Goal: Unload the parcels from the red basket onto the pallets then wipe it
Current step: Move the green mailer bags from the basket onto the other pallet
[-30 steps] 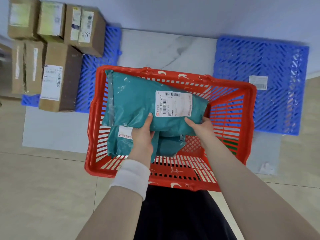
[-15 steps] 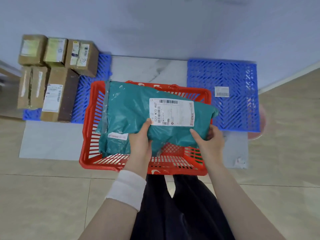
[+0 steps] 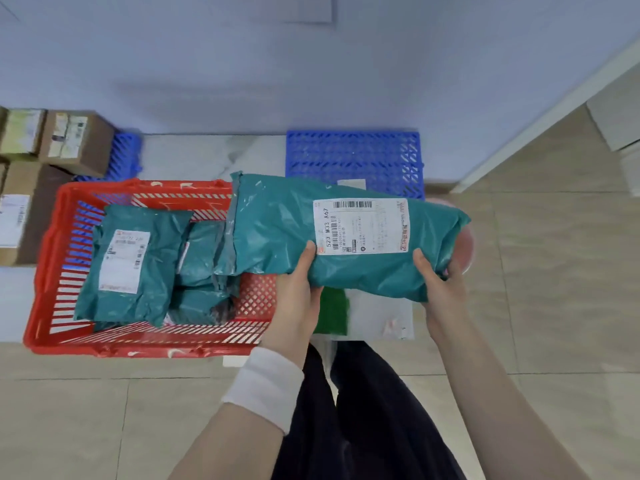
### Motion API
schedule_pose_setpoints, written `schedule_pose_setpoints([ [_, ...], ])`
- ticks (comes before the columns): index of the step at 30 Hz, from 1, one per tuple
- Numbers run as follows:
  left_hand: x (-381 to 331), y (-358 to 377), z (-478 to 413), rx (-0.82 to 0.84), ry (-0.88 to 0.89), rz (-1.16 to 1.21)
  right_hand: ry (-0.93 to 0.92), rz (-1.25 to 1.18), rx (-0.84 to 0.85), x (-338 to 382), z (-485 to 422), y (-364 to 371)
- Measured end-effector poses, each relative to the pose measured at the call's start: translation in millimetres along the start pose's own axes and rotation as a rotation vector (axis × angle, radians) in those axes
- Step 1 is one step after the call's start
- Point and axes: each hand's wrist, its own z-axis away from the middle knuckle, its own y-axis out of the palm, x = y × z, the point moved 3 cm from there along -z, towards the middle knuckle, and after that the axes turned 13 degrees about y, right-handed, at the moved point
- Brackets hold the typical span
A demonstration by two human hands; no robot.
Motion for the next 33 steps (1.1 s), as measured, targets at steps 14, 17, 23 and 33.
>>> schedule_pose_setpoints([
  [14, 122, 45, -67, -0.225, -0.157, 0.075, 0.055, 0.017, -0.270, 11, -136, -58],
  [17, 149, 35, -101, -0.277, -0.213, 0.063, 0.030, 0.067, -0.267, 7, -186, -57],
  [23, 198, 1, -167, -0.465, -0.239, 0.025, 0.008, 0.207, -0.199, -33, -282, -39],
  [33, 207, -8, -191, -0.491, -0.274, -0.247, 0.013, 0.498, -0.262, -60, -316, -35],
])
